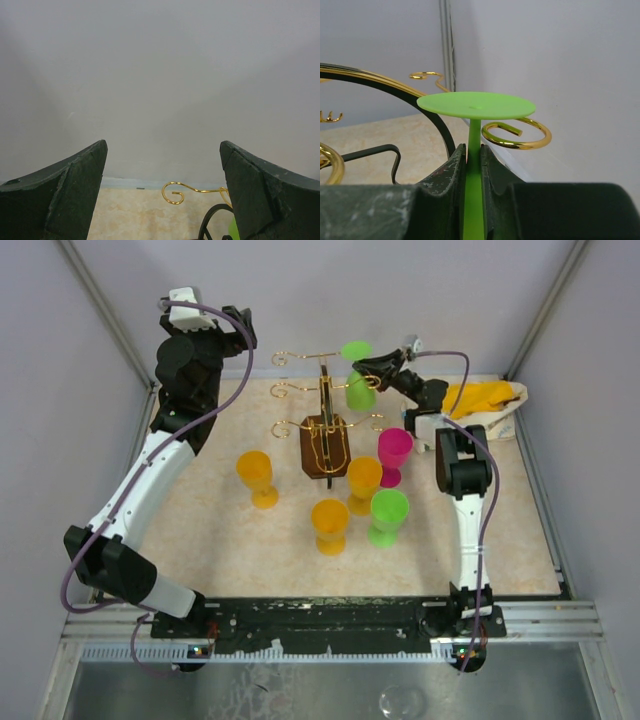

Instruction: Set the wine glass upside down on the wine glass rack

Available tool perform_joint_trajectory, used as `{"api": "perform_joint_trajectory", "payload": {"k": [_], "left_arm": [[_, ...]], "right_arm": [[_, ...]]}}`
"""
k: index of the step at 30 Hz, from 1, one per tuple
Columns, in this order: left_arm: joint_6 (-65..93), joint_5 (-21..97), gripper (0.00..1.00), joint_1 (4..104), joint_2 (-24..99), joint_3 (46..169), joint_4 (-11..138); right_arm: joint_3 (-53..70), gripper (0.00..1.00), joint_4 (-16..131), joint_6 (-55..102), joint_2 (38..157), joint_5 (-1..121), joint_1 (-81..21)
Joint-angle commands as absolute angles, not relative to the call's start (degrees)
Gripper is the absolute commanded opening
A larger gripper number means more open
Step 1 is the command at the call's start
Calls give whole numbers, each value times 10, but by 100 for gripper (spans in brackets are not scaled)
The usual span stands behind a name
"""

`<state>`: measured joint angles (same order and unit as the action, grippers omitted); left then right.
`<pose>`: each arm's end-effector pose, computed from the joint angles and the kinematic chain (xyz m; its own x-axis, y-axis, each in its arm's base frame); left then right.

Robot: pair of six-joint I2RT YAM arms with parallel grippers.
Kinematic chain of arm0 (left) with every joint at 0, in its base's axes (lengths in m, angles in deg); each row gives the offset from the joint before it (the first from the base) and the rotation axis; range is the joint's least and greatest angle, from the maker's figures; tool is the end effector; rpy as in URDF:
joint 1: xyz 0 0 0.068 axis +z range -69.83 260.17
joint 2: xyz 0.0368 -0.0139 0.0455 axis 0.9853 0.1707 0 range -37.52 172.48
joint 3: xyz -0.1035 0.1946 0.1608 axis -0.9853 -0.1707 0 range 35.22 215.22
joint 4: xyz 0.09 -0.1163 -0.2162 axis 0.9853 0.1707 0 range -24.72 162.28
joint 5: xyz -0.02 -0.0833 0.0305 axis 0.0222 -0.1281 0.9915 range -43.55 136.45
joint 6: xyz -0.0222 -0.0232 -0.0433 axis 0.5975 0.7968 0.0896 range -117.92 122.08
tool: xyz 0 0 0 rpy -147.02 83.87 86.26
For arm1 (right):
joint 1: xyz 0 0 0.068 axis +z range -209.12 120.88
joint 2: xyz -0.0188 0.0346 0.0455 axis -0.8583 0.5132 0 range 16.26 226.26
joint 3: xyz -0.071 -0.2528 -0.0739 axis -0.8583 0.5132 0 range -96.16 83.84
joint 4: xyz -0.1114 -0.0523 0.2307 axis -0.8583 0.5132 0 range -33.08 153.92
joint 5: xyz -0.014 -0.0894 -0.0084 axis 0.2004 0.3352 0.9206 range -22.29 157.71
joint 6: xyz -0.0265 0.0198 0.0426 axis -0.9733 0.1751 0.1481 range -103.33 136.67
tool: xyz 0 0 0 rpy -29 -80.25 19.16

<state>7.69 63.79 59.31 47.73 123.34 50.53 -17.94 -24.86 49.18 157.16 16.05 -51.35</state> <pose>0.3241 -0.1121 0.4815 0.2741 -0.2042 -0.9398 0.1018 0.9779 -0.1828 0.5150 0.0985 0.2370 0.2138 0.3657 -0.9058 -0.9135 0.4033 -0.0528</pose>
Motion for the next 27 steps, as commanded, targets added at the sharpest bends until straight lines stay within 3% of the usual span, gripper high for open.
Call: {"api": "perform_joint_trajectory", "payload": {"k": [1, 27], "left_arm": [[70, 638, 99, 595, 461, 1239, 496], [69, 638, 99, 596, 467, 1239, 497]], "right_arm": [[-211, 0, -250, 469, 1582, 194, -503], [-185, 0, -211, 412, 1566, 291, -498]]}}
